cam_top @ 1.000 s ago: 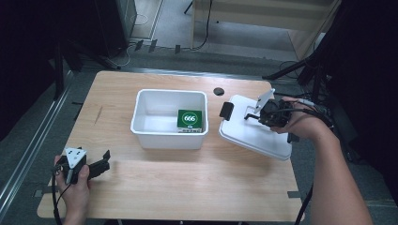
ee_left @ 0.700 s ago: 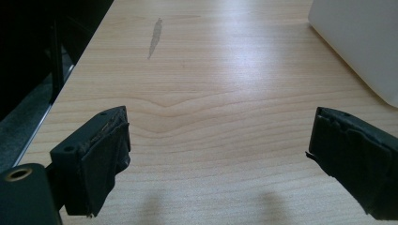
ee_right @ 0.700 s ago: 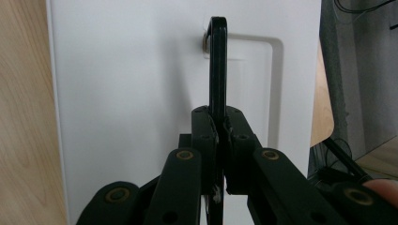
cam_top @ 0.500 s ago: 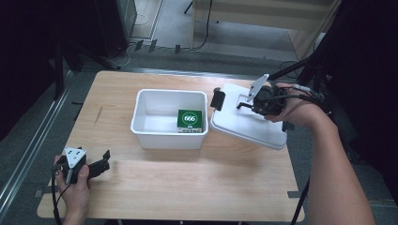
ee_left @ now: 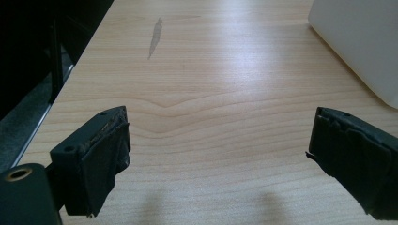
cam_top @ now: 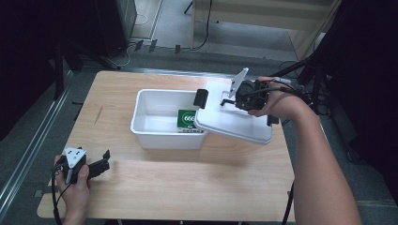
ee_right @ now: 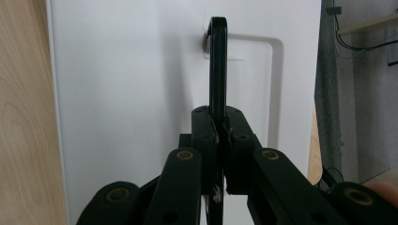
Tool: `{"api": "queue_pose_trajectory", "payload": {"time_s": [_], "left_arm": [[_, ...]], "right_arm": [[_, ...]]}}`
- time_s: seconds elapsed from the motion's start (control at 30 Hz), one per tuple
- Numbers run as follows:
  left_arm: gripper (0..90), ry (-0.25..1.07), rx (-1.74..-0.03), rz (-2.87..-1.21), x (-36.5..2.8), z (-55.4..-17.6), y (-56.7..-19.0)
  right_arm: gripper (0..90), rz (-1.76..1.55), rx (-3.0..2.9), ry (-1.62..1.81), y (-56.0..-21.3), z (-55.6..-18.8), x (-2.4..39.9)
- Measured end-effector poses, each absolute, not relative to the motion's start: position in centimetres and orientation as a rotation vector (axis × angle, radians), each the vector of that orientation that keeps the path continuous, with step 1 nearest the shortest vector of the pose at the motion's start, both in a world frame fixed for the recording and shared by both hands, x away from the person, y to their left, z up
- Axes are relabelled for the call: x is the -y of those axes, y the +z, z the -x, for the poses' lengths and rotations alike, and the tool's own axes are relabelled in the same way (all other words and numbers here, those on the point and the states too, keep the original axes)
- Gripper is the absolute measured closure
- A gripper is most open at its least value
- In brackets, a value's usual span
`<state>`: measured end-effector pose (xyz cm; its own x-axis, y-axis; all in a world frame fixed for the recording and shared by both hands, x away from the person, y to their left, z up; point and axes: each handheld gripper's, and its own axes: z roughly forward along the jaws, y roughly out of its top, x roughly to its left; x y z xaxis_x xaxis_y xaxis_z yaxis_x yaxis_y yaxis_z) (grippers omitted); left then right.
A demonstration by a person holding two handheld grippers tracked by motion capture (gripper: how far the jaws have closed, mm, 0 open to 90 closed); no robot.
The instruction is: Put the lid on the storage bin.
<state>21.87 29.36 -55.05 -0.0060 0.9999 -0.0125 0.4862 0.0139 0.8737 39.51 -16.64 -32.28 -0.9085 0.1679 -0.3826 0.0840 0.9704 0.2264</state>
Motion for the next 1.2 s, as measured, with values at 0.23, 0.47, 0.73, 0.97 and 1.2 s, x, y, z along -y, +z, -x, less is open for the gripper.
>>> {"api": "queue_pose_trajectory", "payload": {"time_s": [0.23,0.47,0.73,0.97,1.2], "left_arm": [[6.4,0.912,-1.583,-1.555,-29.4,-21.9,-55.1],[6.3,0.908,-1.583,-1.551,-29.4,-21.9,-55.0],[6.3,0.903,-1.582,-1.552,-29.6,-21.8,-55.0],[6.3,0.895,-1.582,-1.544,-29.7,-21.8,-55.0],[6.3,0.890,-1.586,-1.540,-29.6,-21.8,-55.0]], "right_arm": [[85.5,-0.132,-2.720,0.291,-32.1,-39.7,14.2],[85.6,-0.079,-2.728,0.301,-31.9,-39.9,11.7],[85.5,-0.039,-2.739,0.290,-31.9,-40.1,9.2],[85.6,0.006,-2.751,0.287,-31.9,-40.4,6.9],[85.5,0.058,-2.759,0.307,-31.5,-40.2,4.3]]}}
